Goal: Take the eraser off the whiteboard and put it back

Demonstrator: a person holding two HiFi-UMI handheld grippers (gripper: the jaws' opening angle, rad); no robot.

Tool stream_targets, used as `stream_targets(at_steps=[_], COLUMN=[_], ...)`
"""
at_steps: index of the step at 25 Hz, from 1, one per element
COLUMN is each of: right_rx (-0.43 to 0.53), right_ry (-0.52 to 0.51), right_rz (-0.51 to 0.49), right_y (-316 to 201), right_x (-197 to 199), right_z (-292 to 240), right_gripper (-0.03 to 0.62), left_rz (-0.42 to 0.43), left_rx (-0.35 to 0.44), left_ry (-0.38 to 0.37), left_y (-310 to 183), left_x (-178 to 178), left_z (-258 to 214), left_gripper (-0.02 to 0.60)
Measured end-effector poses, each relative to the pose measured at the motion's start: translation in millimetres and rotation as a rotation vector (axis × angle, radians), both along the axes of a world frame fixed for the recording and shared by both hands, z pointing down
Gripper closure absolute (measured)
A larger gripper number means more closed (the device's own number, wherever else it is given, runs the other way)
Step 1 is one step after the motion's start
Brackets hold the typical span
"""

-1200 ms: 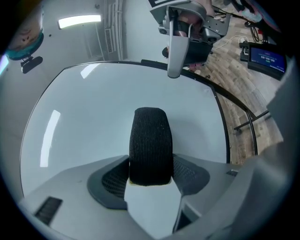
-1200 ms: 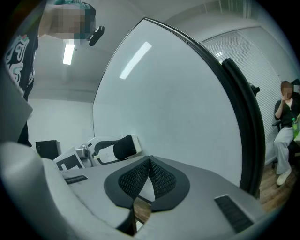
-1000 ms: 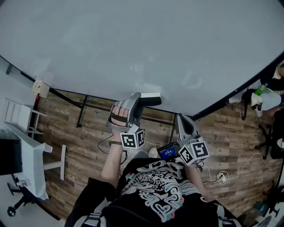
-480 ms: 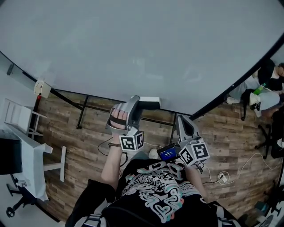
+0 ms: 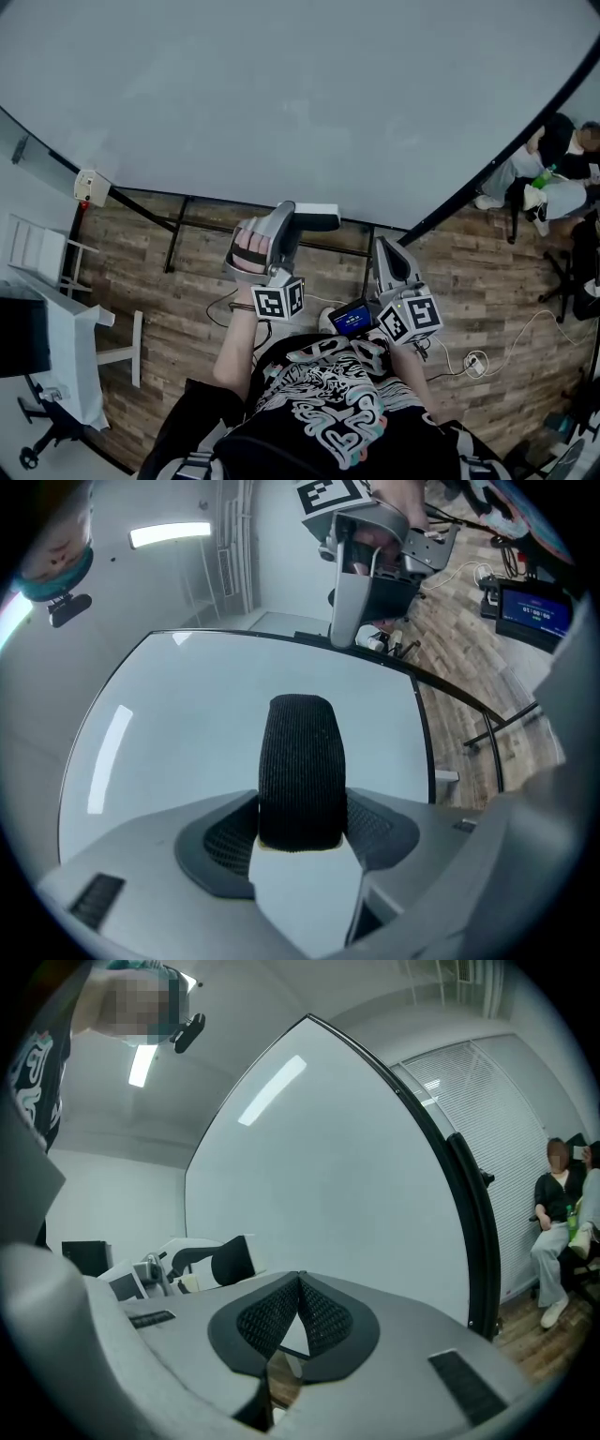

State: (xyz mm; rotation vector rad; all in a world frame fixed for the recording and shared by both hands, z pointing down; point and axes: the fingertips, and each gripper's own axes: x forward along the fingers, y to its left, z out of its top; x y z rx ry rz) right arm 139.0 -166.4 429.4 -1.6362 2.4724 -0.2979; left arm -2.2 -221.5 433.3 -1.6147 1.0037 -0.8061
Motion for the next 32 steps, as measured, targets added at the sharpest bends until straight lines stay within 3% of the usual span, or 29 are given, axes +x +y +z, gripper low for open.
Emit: stream_targets(at_steps=[16, 32], right_rx=[-0.027, -0.039], right_ry=[0.002, 0.02], right_rz=[0.047, 0.088], right_y=[60, 104], right_x=[-51, -69], right_z=[-3, -1], right_gripper=[0.568, 0.568], left_rz=[0.046, 0.091], left_rx=[-0.023, -0.023], left_ry=[0.0, 0.039], left_y=[66, 105], left_x=[-46, -65], left_z=[-4, -7], left_gripper=[0.298, 0.293])
